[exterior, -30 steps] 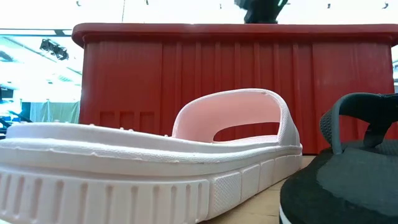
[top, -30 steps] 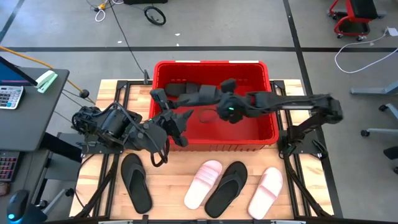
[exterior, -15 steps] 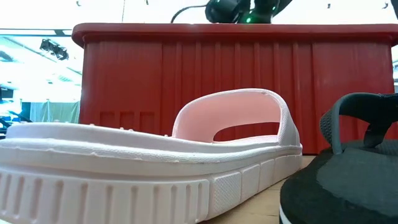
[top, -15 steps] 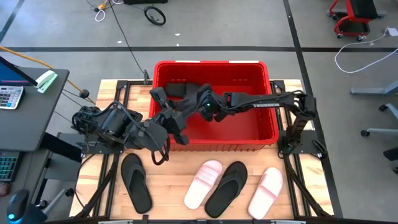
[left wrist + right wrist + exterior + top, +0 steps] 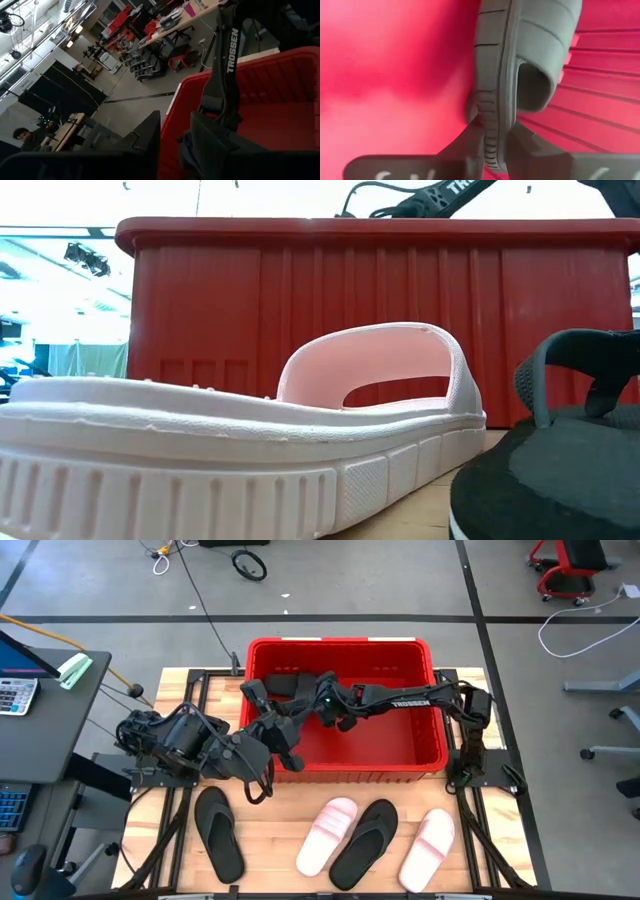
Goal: Pick and place slides into bin
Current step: Put the black slide into the red bin and align it with the other black slide
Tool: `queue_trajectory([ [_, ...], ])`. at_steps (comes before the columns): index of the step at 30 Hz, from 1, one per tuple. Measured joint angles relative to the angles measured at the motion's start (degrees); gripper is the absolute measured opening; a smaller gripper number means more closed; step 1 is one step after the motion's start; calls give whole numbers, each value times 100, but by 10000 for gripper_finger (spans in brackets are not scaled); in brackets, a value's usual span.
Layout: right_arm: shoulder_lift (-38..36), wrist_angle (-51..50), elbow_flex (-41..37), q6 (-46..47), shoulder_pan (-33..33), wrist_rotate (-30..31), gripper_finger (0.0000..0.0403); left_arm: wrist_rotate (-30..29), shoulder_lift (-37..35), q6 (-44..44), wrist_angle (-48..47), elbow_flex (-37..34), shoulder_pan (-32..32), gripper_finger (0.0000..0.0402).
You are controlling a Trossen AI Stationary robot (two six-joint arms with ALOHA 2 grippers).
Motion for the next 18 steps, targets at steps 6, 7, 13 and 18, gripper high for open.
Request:
queue_trajectory([
  [6,-44,44,4,106,17,-643,88,0,0,-193,-3,0,10,120],
  [7,-39,33,4,82,14,-785,93,0,0,-275,-4,0,9,121],
  [13,177,-18,4,111,12,-1082,131,1,0,-629,-2,0,9,116],
  [18,269,-67,4,329,12,-1035,168,2,0,-634,-2,0,9,110],
])
